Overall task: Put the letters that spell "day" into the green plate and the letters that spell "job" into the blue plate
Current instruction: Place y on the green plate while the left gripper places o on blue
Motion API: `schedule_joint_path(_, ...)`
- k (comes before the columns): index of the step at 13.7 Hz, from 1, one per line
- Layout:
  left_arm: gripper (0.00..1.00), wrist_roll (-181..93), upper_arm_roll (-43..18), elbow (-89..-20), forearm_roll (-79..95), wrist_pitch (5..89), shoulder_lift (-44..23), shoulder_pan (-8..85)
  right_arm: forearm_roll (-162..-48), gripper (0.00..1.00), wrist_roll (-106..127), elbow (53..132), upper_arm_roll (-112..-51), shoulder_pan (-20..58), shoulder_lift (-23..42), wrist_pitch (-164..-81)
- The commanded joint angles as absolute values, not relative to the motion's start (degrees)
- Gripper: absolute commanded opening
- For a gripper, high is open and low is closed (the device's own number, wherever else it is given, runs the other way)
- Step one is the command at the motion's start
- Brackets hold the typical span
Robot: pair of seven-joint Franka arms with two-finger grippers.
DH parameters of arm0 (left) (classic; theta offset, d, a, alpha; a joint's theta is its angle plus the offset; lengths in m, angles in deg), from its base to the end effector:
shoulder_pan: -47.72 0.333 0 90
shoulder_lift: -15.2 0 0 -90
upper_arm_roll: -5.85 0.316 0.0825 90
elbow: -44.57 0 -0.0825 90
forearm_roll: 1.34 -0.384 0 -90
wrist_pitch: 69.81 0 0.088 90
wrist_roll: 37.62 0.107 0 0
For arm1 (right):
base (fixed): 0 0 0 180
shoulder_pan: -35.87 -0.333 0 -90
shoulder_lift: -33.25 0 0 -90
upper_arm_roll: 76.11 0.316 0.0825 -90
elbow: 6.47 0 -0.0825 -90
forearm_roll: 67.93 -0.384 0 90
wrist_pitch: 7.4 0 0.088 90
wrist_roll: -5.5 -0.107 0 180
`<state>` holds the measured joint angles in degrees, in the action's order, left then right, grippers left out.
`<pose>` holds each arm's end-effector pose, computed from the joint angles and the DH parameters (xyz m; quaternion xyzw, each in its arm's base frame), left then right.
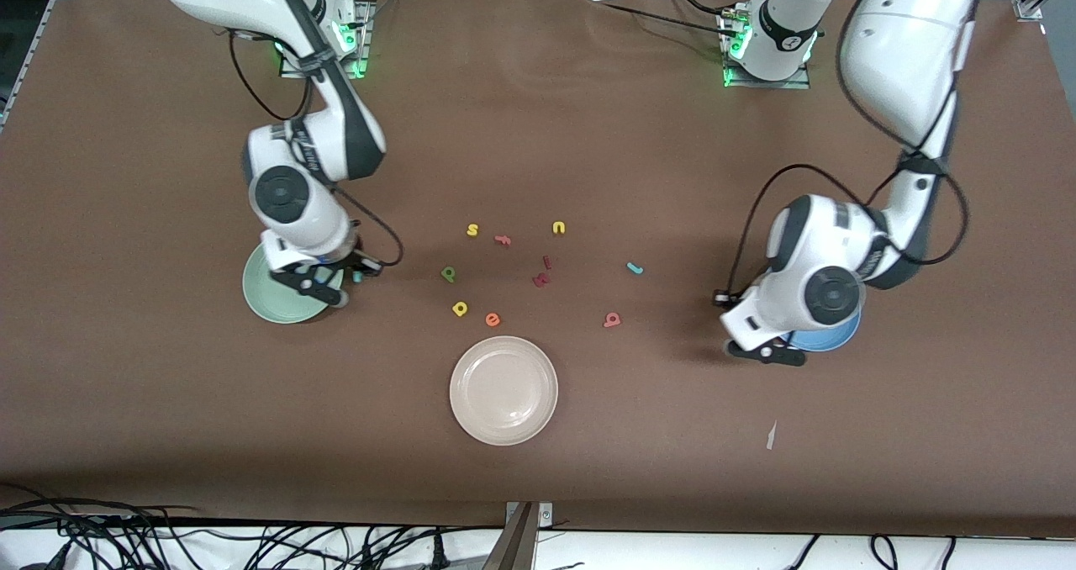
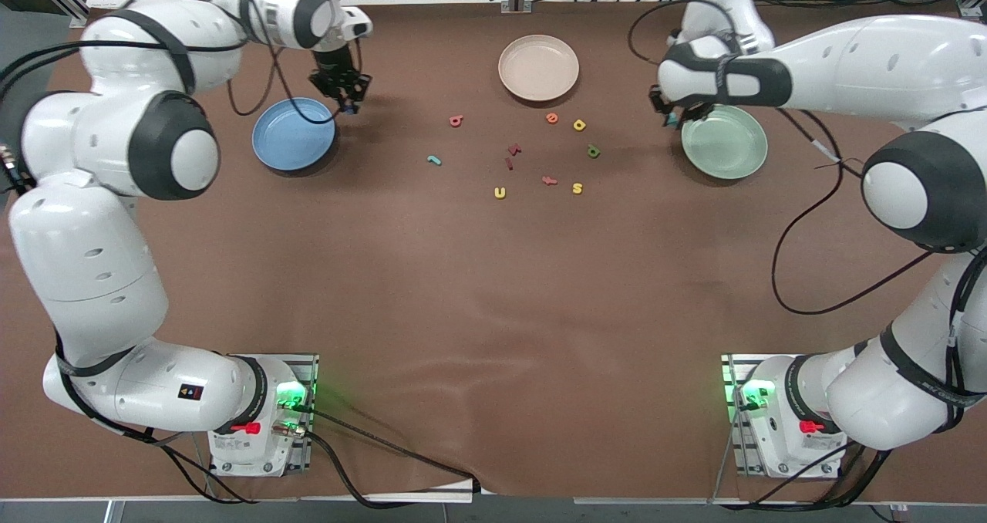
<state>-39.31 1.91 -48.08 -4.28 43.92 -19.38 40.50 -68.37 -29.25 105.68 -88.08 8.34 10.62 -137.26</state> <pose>0.6527 -0.1204 0.2559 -0.9890 0.0912 0.1157 0.0151 0.5839 0.1676 0.2717 0.9852 -0.1628 -0.0191 0.0502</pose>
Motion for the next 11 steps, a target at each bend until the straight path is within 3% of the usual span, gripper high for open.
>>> schedule_joint_path(1,0.14,-31.76,0.93,-58.50,-8.55,45.50,-11.44,45.16,-70.12,0.01,-18.35,109.97,-92.80,8.27,12.68,-137.56)
schedule_joint_path(5,0.14,-27.42,1.11,-72.11,-9.60,61.62,-7.48,48.78,-72.85,0.02,-9.72,119.27,-94.75,10.46,11.02,-152.80)
schedule_joint_path(6,0.26,-27.42,1.11,-73.36,-10.04,63.50,-7.47,49.56,-72.94,0.09,-8.57,120.43,-94.75,10.99,10.84,-155.55)
schedule_joint_path(7,0.47,-27.25,1.11,-73.38,-11.00,63.52,-7.56,50.09,-72.94,0.33,-8.56,120.36,-94.75,11.08,10.93,-155.15)
schedule_joint_path(8,0.96,-27.25,1.02,-73.03,-11.27,62.91,-7.56,50.27,-72.94,0.80,-8.56,120.18,-94.75,10.99,11.10,-154.62)
schedule_joint_path(9,1.00,-28.12,1.02,-72.07,-11.19,61.68,-7.73,50.36,-72.94,1.00,-8.56,119.66,-94.66,10.99,11.28,-154.09)
schedule_joint_path(11,1.00,-30.13,0.84,-68.65,-9.52,56.52,-7.65,49.84,-72.94,1.00,-8.56,116.07,-94.40,10.99,11.63,-147.71)
